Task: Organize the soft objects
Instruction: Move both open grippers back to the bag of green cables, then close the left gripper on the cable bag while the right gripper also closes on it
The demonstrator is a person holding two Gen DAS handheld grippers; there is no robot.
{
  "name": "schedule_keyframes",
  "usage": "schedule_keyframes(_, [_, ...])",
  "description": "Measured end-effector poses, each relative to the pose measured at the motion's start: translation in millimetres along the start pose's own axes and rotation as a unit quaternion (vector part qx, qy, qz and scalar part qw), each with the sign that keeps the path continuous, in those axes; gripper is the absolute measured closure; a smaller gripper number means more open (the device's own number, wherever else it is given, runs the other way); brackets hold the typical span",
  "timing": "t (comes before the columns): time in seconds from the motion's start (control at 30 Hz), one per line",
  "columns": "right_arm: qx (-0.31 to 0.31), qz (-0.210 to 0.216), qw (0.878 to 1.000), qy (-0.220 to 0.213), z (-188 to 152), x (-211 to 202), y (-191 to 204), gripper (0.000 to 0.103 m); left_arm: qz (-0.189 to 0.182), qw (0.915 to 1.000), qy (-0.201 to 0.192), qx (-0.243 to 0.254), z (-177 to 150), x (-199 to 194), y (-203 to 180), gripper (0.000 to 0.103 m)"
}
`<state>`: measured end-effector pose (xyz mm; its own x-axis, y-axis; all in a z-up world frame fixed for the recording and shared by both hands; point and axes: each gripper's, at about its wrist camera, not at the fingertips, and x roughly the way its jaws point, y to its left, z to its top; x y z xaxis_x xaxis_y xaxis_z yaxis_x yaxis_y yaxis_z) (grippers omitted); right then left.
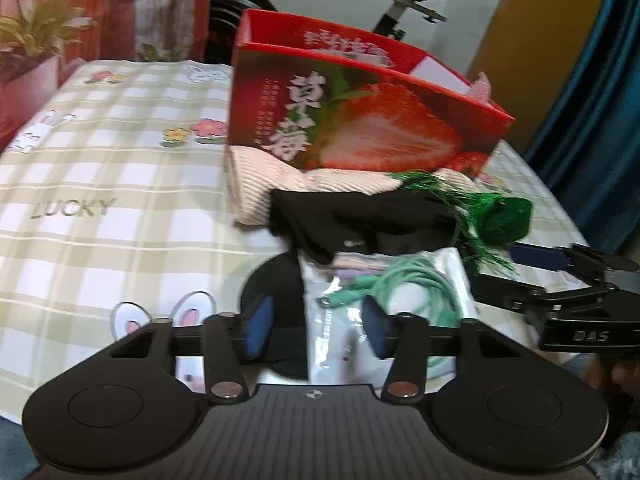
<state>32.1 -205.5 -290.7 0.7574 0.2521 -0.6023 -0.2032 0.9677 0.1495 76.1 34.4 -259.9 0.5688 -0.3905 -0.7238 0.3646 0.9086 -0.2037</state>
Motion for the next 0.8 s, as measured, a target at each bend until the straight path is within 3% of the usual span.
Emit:
schedule_keyframes(0.03, [-0.003, 0.006, 1.0, 0.002, 0.1, 0.0, 1.0, 0.027, -0.008, 1.0, 0.003, 0.002, -0.4, 1.1, -1.3, 0.066])
schedule_keyframes(0.17, [-0.01, 0.033, 0.999, 0.016, -1.0, 2.9, 5.0, 0.048, -0.019, 0.9997, 0.012, 0.013, -3.3, 5.8, -6.2, 0.067])
schedule_keyframes(0.27, [-0.017, 0.043, 0.999, 0.025, -2.6, 5.7, 8.8, 0.055, -0.021, 0.9995, 0.023, 0.005, -5.7, 11.3, -3.3, 0.067])
schedule_keyframes(0.8, [0.003, 0.067, 0.995, 0.079, -14.6, 23.1, 3.6, 0.055, -0.023, 0.9991, 0.037, -0.004, -7.5, 20.6, 1.2, 0.067])
